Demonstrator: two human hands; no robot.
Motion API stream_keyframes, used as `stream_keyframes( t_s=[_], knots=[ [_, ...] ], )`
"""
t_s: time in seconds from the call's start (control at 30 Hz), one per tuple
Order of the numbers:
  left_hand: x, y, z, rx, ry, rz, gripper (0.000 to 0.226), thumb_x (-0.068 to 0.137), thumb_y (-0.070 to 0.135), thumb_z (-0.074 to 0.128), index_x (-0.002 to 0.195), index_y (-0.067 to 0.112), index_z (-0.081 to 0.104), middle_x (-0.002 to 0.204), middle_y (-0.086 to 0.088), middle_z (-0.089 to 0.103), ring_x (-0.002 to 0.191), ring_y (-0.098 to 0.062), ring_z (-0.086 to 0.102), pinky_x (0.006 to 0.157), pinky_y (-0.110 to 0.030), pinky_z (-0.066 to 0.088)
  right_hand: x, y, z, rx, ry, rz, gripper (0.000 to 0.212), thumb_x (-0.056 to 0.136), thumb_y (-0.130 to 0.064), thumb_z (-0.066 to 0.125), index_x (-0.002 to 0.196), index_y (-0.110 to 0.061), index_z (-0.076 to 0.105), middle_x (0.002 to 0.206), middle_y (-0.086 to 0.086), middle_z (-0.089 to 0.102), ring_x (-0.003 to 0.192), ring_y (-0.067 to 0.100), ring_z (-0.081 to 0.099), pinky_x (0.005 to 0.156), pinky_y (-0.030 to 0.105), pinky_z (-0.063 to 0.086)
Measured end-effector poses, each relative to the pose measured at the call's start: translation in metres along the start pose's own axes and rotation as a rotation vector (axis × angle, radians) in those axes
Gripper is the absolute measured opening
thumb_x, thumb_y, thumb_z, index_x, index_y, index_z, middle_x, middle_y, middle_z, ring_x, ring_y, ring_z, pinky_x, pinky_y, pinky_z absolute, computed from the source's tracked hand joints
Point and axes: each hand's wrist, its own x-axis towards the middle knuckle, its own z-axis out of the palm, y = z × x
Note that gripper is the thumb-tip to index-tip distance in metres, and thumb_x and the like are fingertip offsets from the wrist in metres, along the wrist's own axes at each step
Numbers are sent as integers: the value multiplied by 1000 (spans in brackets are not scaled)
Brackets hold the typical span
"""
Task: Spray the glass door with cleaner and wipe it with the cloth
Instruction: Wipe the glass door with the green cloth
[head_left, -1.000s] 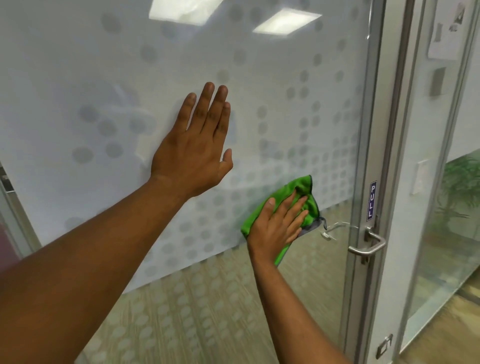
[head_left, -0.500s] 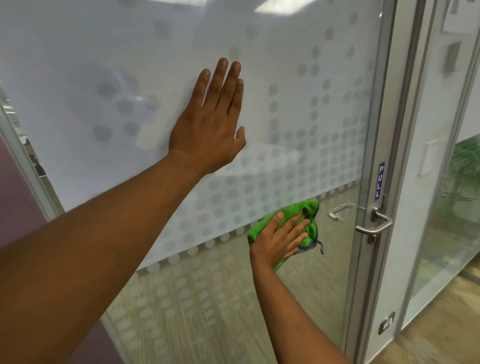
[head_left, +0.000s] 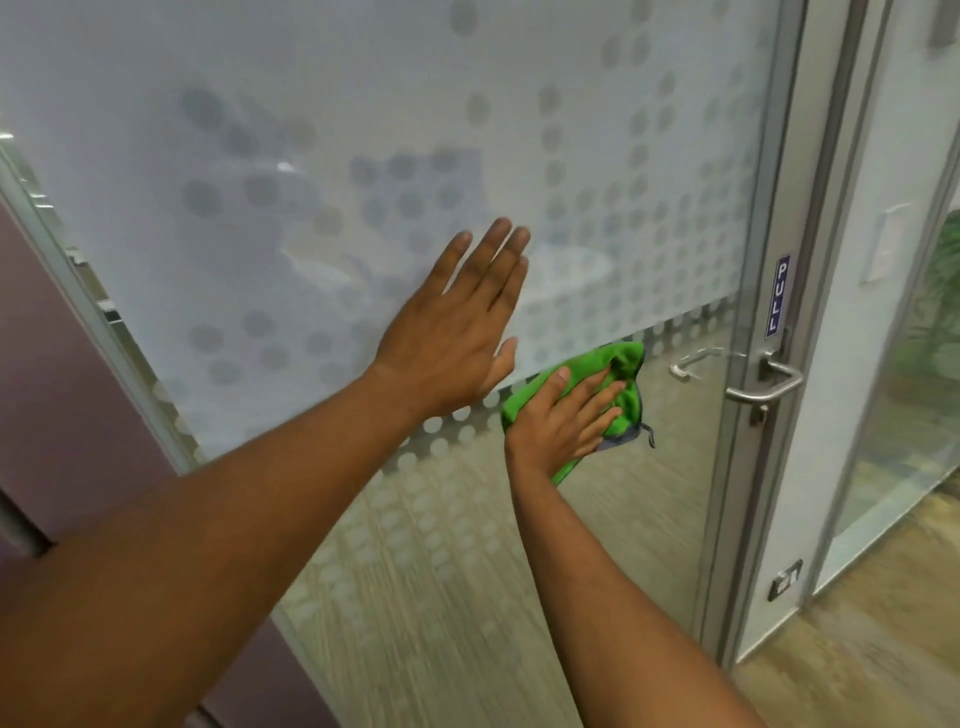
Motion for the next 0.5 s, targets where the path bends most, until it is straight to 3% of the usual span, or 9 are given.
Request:
stream_keyframes(
  t_s=[0.17, 0.27, 0.37, 0.5],
  knots=[
    [-13, 3, 22, 143, -28, 37, 80, 102, 53, 17, 160, -2, 5, 168, -23, -4, 157, -37, -1, 127, -54, 8, -42, 24, 7, -26, -40, -119, 69, 100, -58, 19, 159, -24, 10, 168, 1, -1, 154, 28, -1, 119, 60, 12],
    [-12, 5, 29, 174, 4, 41, 81, 101, 53, 12, 159, -2, 1, 168, -24, -6, 157, -38, -1, 126, -56, 8, -66, 41, 9, -107, -104, -350, 72, 99, -63, 17, 158, -29, -3, 168, 3, -7, 153, 32, -10, 119, 64, 6],
    [-13, 5, 31, 173, 12, 46, 81, 102, 53, 9, 159, -3, 1, 167, -25, -8, 156, -39, -2, 126, -57, 6, -56, 38, 9, -138, -103, -497, 69, 99, -61, 16, 158, -32, -4, 168, 4, -5, 153, 35, -11, 118, 64, 1],
    [-14, 5, 32, 173, 14, 46, 81, 101, 52, 8, 159, -4, -1, 167, -26, -8, 156, -40, -3, 125, -57, 6, -35, 20, 8, -141, -47, -510, 65, 99, -62, 10, 157, -36, -4, 168, 1, -3, 154, 32, -9, 119, 63, 1]
  ],
)
